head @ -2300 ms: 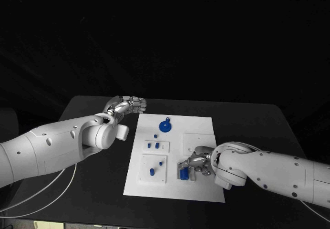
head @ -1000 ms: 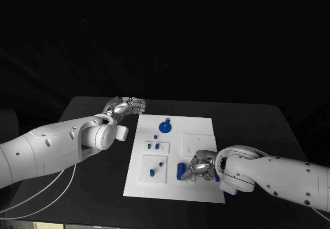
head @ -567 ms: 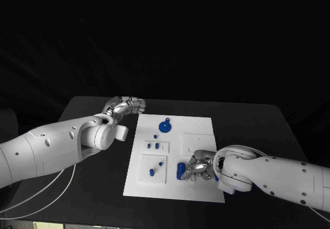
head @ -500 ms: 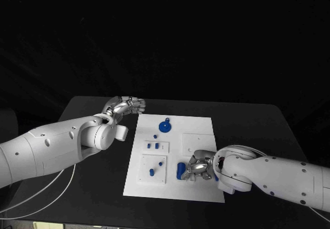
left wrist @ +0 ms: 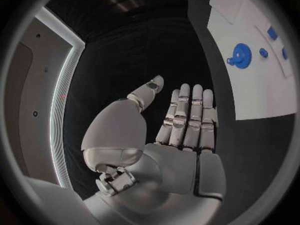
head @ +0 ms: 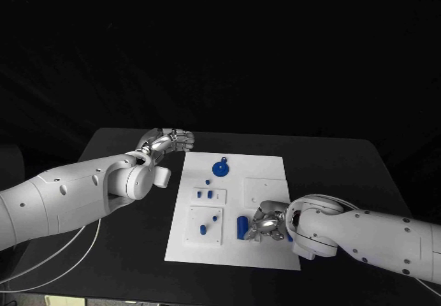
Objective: Assemble the parts on the task board
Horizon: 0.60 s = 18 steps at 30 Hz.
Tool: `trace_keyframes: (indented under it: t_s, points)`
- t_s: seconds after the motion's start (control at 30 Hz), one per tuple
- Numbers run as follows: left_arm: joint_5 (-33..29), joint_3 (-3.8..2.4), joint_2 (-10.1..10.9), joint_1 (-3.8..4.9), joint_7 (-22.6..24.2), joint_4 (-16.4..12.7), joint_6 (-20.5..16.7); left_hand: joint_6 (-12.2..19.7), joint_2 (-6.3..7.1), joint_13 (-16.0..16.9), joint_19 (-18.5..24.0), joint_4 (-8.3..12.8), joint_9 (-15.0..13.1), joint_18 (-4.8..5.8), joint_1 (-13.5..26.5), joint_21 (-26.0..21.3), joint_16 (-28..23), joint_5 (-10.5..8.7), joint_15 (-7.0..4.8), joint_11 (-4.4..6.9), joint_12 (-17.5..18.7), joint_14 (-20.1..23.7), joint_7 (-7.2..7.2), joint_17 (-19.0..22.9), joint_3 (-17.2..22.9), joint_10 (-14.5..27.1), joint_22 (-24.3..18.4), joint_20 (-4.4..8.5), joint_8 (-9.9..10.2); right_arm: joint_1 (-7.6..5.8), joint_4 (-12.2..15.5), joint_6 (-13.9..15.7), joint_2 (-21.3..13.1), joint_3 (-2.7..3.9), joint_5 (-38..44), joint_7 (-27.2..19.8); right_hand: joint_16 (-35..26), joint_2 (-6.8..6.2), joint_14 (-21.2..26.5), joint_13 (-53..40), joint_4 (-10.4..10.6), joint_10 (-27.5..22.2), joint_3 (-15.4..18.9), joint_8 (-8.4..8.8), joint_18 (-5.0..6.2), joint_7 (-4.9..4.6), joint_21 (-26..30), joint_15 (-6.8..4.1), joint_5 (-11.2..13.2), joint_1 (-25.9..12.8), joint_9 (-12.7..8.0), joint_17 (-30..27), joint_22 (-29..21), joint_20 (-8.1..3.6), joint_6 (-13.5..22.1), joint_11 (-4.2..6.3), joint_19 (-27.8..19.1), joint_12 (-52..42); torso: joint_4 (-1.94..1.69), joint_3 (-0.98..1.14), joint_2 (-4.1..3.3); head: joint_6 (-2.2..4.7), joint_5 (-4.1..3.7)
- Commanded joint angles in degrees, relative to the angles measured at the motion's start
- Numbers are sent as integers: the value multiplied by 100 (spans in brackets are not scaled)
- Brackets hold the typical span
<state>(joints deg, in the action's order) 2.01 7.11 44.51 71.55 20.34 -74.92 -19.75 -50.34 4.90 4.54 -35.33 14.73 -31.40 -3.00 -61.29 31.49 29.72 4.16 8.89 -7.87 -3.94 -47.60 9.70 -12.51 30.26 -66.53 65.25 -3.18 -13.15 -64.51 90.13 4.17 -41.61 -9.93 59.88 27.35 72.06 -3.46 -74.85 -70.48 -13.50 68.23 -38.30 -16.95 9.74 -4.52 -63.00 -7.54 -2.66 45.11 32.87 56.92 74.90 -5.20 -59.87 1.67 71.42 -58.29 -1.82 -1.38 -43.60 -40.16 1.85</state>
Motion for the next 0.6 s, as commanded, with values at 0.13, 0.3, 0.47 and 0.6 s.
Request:
trace_keyframes:
  t_s: [0.13,0.3,0.47,0.6]
  points:
    - [-18,-3,9,5,36,-16,60,44,-18,-8,2,-32,10,-102,56,-22,-37,-38,37,-20,-27,-17,3,-8,-11,6,6,-29,-33,-3,-22,-186,-12,6,10,3,-7,-10,-18,9,29,50,-138,32,526,-7,-43,-18,-138,-126,-23,16,95,64,-55,10,8,30,0,2,-1,-7,2]
    - [-16,-3,9,5,36,-19,63,44,-17,-9,3,-33,10,-102,55,-23,-39,-38,37,-19,-28,-17,2,-10,-11,5,7,-29,-34,-3,-35,-239,-1,6,2,0,-9,-98,-20,4,7,49,-133,48,526,-11,-55,-14,-194,-197,-36,21,99,75,-58,6,7,36,-1,-1,0,-8,2]
    - [-9,-3,13,5,34,-19,59,43,-16,-9,4,-33,11,-103,54,-25,-41,-38,37,-19,-28,-17,2,-12,-11,5,9,-29,-36,-2,-57,-357,23,6,-3,-40,-10,-209,-23,-4,-102,51,-114,58,526,-12,-68,-14,-208,-180,-44,26,100,75,-63,4,8,37,-2,-2,0,-12,4]
    - [-8,-3,15,5,32,-17,59,43,-15,-9,5,-33,11,-103,53,-26,-42,-37,37,-18,-28,-17,1,-13,-10,4,10,-29,-37,4,-59,-349,22,6,-3,-41,-16,-409,-26,-16,-235,45,68,70,526,-15,-76,-12,-228,-194,-48,31,93,73,-59,1,10,41,-4,-1,-1,-18,6]
